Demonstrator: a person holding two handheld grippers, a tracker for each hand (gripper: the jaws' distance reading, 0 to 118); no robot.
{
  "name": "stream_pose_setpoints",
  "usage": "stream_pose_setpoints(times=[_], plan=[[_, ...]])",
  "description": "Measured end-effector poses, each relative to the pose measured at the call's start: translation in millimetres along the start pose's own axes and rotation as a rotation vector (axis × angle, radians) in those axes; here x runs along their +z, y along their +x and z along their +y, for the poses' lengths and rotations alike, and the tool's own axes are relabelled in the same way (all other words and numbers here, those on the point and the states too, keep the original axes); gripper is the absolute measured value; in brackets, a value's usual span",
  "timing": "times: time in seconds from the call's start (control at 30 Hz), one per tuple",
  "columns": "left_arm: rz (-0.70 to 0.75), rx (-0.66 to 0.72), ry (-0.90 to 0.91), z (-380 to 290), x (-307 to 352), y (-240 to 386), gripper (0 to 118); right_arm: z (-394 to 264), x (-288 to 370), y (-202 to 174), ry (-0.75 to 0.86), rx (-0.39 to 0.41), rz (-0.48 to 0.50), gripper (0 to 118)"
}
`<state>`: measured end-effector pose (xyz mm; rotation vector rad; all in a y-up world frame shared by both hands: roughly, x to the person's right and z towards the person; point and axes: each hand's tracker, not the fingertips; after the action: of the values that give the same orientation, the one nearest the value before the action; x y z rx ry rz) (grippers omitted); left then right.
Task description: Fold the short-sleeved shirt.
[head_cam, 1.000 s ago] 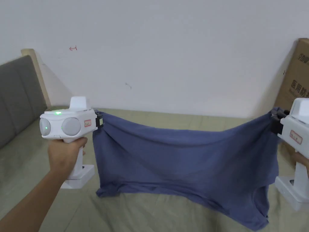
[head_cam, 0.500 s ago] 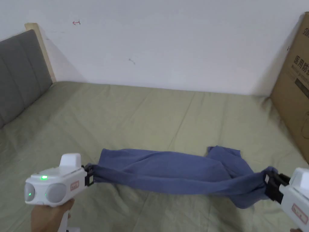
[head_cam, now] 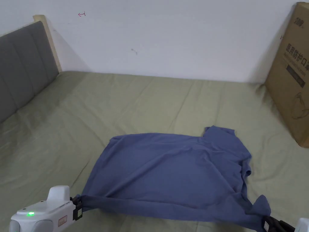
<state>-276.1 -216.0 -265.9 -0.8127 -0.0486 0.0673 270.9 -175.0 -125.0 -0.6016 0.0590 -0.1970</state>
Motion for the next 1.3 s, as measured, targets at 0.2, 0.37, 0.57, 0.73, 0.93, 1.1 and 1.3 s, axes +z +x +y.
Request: stream_pose_setpoints(times=[0.2,0.37,0.57,0.73,0.93,1.1,1.3], plan=[[0.003,-0.046,-0.023,-29.9,20.3,-3.3,1,-24.7,33.1,-0.1,-0.021,-0.054,0.042,1],[0.006,-0.063,-0.057,-44.7,20.2,-4.4,1,-40.8,37.9,2.8,-0.123,-0.111,-0.027,0],[0.036,-0.111,-0.151,-56.1,-5.7,0.7,1,-54.1,-2.4,6.8,-0.248,-0.122,-0.042,1],[0.072,-0.127,-0.173,-55.0,-11.4,12.1,11,-66.1,-41.0,10.3,-0.37,-0.11,-0.189,1],[0.147,-0.108,-0.194,-40.5,-3.3,17.6,79,-59.7,-38.3,-1.6,-0.384,-0.081,-0.236,45],[0.081,-0.027,0.014,5.6,45.8,29.6,99,-3.3,-6.3,-21.9,-0.141,-0.016,-0.172,97],[0.007,-0.024,0.303,62.2,102.6,65.3,99,72.1,21.7,-57.2,0.146,0.068,-0.151,97]])
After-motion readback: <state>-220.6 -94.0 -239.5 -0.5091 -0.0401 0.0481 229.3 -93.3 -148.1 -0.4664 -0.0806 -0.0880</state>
